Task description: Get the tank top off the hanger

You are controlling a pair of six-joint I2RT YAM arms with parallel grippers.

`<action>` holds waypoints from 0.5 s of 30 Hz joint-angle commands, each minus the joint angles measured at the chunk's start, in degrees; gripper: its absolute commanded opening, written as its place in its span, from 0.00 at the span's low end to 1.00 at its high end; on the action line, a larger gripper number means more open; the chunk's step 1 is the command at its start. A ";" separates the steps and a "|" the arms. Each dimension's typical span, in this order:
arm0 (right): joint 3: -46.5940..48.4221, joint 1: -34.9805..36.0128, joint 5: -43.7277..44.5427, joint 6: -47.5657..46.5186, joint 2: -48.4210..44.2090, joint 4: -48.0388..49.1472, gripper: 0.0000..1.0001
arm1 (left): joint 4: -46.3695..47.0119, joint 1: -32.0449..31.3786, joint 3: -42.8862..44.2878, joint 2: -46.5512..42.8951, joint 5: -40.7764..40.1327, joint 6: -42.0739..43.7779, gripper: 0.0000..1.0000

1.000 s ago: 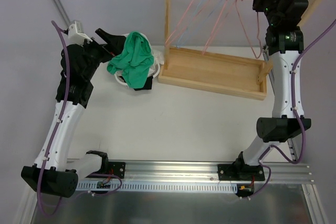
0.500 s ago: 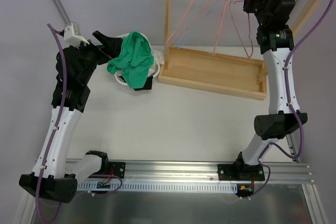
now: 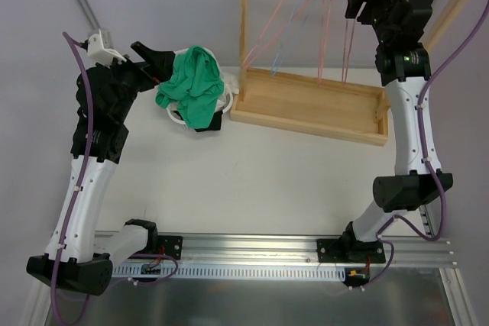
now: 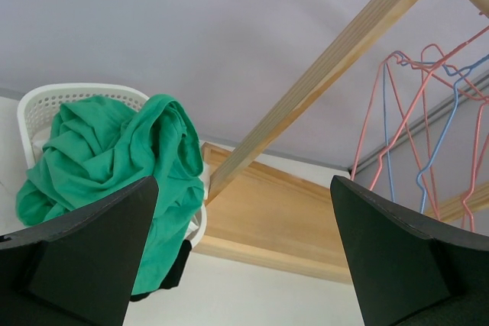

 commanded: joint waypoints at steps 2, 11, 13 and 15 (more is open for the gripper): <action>-3.62 0.31 3.59 0.32 -9.66 3.46 0.87 | 0.64 -0.47 1.79 -1.15 -0.55 1.10 0.99; -19.26 0.31 5.18 2.52 -24.68 3.46 0.99 | 0.55 -0.47 -0.76 -5.36 -0.81 1.02 0.99; -22.78 0.31 5.27 5.23 -30.04 3.28 0.99 | 0.55 -0.47 -1.72 -6.68 0.24 0.41 0.99; -27.44 0.31 4.21 6.82 -35.04 1.98 0.99 | 0.55 -0.47 -2.25 -7.99 1.29 -0.12 0.99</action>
